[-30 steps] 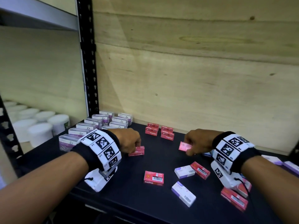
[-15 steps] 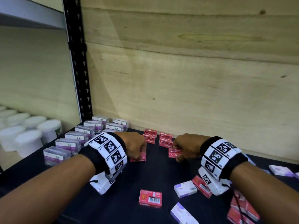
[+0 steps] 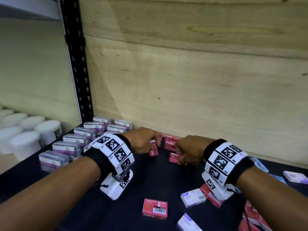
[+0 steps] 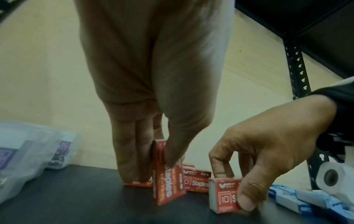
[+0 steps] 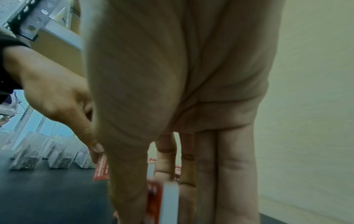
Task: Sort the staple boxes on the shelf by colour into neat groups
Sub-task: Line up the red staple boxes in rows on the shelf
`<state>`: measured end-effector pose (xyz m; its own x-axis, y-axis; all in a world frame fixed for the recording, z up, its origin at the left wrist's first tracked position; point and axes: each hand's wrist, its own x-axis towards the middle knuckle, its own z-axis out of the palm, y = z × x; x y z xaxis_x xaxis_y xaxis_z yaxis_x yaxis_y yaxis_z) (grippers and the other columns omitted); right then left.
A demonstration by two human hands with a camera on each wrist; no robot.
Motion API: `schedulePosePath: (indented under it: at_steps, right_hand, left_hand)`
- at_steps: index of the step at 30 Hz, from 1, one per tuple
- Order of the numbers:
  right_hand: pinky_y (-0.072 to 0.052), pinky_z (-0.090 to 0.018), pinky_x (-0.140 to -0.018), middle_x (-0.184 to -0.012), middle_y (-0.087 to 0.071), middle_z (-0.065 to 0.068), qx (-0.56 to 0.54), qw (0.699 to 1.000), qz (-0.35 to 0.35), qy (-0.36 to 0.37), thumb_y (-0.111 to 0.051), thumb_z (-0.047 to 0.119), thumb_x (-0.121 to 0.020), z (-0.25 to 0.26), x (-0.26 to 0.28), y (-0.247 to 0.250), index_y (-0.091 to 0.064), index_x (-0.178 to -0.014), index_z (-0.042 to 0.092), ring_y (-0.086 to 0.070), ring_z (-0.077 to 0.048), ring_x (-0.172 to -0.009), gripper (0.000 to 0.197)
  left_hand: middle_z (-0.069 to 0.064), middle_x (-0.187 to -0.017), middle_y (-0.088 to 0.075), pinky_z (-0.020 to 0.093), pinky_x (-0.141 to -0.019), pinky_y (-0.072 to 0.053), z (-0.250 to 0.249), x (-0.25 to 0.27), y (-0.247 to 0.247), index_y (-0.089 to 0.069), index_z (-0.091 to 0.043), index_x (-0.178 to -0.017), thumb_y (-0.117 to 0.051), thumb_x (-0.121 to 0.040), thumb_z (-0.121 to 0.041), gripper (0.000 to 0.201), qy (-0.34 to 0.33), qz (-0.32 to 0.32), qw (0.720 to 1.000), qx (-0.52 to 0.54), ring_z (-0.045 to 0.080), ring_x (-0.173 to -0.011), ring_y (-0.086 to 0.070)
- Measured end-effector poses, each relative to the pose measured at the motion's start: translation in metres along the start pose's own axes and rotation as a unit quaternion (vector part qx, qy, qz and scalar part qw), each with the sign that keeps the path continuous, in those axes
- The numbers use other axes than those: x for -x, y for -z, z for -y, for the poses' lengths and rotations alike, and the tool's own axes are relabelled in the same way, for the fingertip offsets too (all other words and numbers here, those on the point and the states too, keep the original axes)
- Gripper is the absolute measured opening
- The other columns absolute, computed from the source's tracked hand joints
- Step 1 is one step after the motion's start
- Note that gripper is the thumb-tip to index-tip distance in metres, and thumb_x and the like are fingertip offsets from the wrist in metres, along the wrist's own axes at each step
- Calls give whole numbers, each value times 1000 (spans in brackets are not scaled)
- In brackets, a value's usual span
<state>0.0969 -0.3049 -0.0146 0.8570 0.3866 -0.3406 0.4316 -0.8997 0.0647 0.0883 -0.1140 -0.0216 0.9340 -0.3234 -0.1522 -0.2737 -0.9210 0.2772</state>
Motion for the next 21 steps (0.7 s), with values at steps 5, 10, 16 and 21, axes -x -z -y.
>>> schedulePosePath:
  at_steps: [5, 10, 16, 21]
  right_hand:
    - [-45, -24, -61, -84, -62, 8, -41, 999, 29, -8, -78, 32, -82, -11, 3, 1, -62, -107, 22, -56, -8, -63, 31]
    - [-45, -21, -60, -83, -69, 7, -47, 998, 29, 2, -72, 28, -87, -16, 3, 0, -69, -100, 23, -59, -5, -60, 14]
    - [-49, -22, -62, -79, -71, 6, -77, 997, 21, 2, -71, 33, -89, -9, -2, 0, -66, -94, 22, -59, -3, -51, 13]
    - [-50, -23, -62, -84, -74, 3, -80, 997, 17, 4, -67, 32, -92, -6, -5, 1, -62, -95, 22, -59, -3, -48, 12]
  left_hand:
    - [-4, -109, -64, 23, -79, -46, 7, 2, 1, -60, -26, -113, -66, -92, -17, 24, 16, -3, 1000, 26, 12, -92, -58]
    - [-4, -115, -61, 22, -85, -44, 12, 4, 4, -61, -22, -119, -68, -91, -16, 29, 40, 6, 999, -26, 14, -102, -57]
    - [0, -116, -61, 24, -79, -38, 8, 4, 0, -58, -19, -116, -63, -94, -20, 23, 30, 26, 995, -92, 12, -93, -50]
    - [-2, -127, -59, 24, -87, -38, 5, 2, -2, -54, -21, -130, -61, -96, -22, 35, 26, 18, 995, -90, 17, -114, -55]
